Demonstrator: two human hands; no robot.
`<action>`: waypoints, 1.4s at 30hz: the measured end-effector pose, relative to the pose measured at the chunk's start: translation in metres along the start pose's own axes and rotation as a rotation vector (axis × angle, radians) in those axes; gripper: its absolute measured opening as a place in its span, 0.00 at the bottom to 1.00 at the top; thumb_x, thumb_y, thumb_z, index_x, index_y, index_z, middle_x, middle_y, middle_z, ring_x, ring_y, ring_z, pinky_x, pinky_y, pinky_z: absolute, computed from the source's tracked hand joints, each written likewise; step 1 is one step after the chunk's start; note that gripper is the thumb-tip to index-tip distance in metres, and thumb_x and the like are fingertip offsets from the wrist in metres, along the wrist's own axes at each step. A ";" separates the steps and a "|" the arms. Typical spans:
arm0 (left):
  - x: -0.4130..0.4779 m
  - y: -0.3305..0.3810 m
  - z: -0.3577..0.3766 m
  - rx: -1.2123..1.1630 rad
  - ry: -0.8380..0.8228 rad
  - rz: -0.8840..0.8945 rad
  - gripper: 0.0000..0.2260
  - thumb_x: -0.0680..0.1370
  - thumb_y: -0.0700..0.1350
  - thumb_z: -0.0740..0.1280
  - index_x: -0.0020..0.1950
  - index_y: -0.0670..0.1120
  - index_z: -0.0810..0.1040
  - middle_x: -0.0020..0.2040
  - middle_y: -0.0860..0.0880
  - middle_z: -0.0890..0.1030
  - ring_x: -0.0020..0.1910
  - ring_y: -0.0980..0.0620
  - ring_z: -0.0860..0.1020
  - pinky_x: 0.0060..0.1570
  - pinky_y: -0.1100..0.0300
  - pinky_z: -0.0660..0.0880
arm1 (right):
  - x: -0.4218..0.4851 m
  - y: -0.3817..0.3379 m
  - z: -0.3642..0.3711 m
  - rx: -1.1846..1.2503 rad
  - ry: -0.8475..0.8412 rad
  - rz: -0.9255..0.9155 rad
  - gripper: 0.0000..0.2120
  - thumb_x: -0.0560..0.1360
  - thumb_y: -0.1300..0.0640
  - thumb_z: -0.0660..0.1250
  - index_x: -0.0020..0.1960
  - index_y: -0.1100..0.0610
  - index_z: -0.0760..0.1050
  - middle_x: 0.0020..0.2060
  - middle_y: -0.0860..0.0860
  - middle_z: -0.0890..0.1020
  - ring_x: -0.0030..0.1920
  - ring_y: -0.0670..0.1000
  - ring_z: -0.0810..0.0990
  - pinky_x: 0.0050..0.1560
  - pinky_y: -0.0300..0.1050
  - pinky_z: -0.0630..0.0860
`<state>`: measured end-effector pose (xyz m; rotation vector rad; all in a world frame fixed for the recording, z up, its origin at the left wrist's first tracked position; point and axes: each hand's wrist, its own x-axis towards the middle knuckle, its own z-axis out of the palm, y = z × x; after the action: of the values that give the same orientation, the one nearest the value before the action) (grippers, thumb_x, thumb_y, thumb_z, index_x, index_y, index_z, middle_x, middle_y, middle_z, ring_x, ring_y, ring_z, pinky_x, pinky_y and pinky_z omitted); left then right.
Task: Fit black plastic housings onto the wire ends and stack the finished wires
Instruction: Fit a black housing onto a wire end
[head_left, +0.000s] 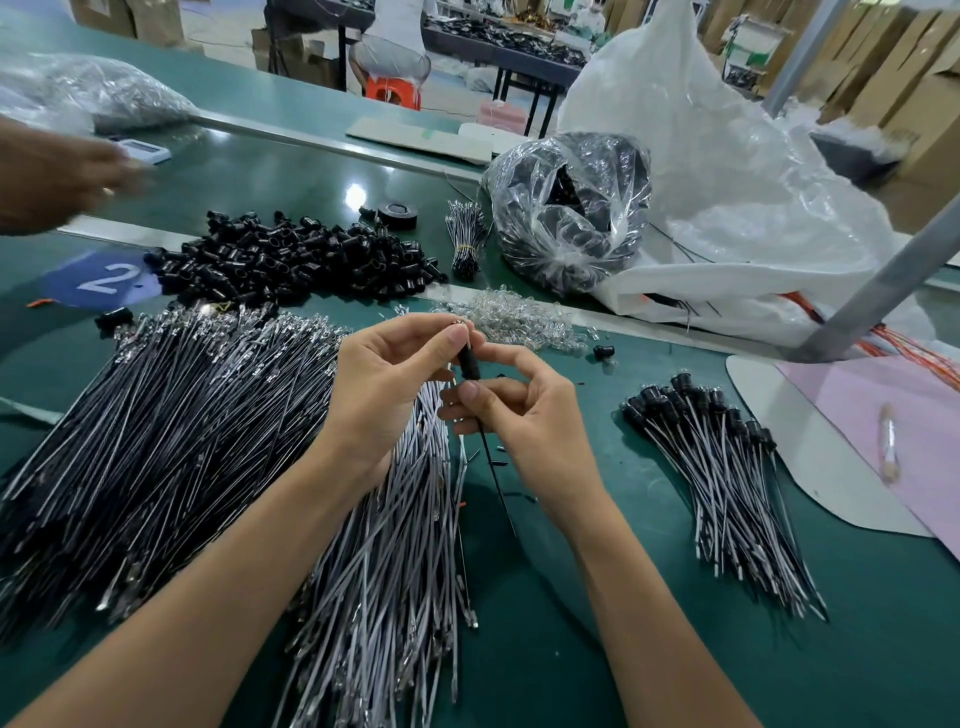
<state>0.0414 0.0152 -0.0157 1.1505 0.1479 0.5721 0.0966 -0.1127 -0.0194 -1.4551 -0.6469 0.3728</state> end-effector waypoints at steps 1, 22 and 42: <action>0.000 0.000 0.000 -0.005 0.007 0.000 0.07 0.70 0.43 0.72 0.45 0.42 0.83 0.42 0.46 0.86 0.39 0.51 0.83 0.40 0.60 0.80 | 0.000 0.001 0.000 -0.008 0.011 0.002 0.09 0.76 0.64 0.69 0.55 0.55 0.78 0.40 0.57 0.86 0.41 0.54 0.86 0.43 0.45 0.82; 0.000 0.003 -0.002 -0.057 0.048 0.020 0.08 0.68 0.42 0.73 0.45 0.42 0.83 0.42 0.47 0.86 0.42 0.54 0.83 0.41 0.65 0.77 | 0.001 0.007 -0.003 -0.115 0.128 -0.065 0.03 0.75 0.65 0.71 0.45 0.60 0.83 0.37 0.55 0.86 0.38 0.54 0.86 0.41 0.45 0.82; -0.001 0.003 0.000 0.001 0.039 0.029 0.06 0.62 0.45 0.76 0.37 0.45 0.86 0.40 0.44 0.85 0.38 0.53 0.79 0.40 0.65 0.74 | 0.002 0.010 -0.001 -0.113 0.103 -0.056 0.02 0.73 0.61 0.74 0.45 0.58 0.84 0.38 0.55 0.86 0.38 0.53 0.85 0.45 0.47 0.81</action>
<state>0.0395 0.0158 -0.0138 1.1441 0.1654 0.6204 0.1007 -0.1112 -0.0291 -1.5502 -0.6326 0.2196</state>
